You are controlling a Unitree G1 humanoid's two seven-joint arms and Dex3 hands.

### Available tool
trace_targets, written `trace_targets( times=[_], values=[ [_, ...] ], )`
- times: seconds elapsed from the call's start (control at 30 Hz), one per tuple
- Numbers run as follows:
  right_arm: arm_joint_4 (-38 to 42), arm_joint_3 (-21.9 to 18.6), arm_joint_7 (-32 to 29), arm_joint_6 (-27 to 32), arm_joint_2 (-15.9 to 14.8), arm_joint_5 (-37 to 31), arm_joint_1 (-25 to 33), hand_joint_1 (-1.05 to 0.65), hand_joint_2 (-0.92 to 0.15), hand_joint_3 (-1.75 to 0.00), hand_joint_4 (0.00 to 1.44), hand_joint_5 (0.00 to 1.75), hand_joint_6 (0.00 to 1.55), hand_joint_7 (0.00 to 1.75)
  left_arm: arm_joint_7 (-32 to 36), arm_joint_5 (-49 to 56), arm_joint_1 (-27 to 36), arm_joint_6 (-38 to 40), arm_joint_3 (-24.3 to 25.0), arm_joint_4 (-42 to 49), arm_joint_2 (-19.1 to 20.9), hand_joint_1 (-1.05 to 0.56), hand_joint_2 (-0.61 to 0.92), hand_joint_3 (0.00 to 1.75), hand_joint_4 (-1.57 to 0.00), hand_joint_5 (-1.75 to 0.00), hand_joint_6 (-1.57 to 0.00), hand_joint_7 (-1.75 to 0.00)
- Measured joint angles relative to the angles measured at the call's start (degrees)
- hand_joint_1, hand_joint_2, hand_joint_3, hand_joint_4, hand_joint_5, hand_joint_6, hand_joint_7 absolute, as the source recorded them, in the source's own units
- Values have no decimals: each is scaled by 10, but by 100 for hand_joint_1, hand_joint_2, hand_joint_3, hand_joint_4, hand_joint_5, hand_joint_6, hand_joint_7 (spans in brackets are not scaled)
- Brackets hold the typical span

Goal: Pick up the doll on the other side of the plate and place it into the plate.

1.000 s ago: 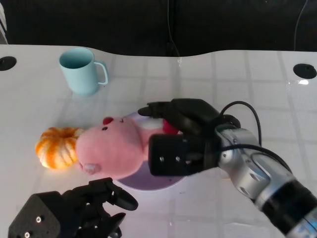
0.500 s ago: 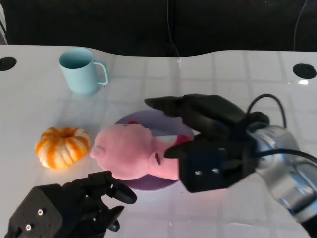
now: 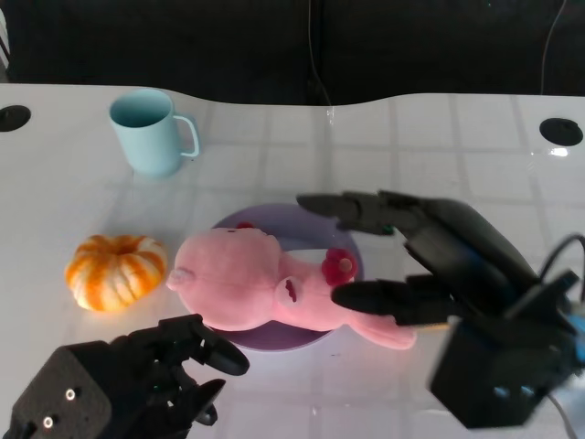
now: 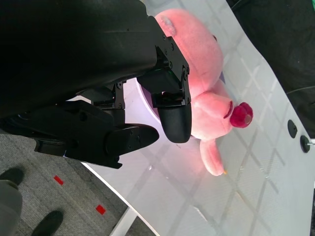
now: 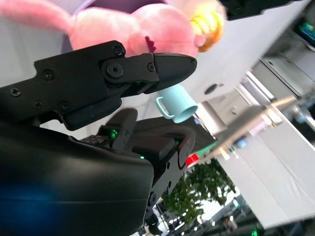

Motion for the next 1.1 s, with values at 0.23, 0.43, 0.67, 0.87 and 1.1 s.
trace_targets(
  times=[0.23,0.43,0.67,0.87,1.1],
  values=[
    [-43,-45,-5,-49,-4,77,97,-30,-92,-20,67,106,82,29,0,-2,8,7,1,-9,-4,-16,92,50,-59,-138,-63,-103],
    [-78,-85,19,-30,-10,146,167,-21,-92,-25,69,123,85,56,0,-2,6,15,3,-20,-4,-15,92,51,-57,-137,-64,-103],
    [-112,-107,35,-23,-13,200,252,0,-60,-97,74,133,75,104,0,-3,4,28,6,-27,-6,-14,92,52,-57,-139,-61,-110],
    [-163,-114,36,12,-15,211,309,8,-48,-117,79,143,80,114,0,-16,4,33,16,-36,-5,-14,92,52,-57,-140,-61,-113],
    [-140,-110,-4,22,23,199,327,14,-45,-139,85,173,78,146,-3,-31,8,30,32,-39,0,-14,92,55,-56,-150,-60,-118]
  ],
)
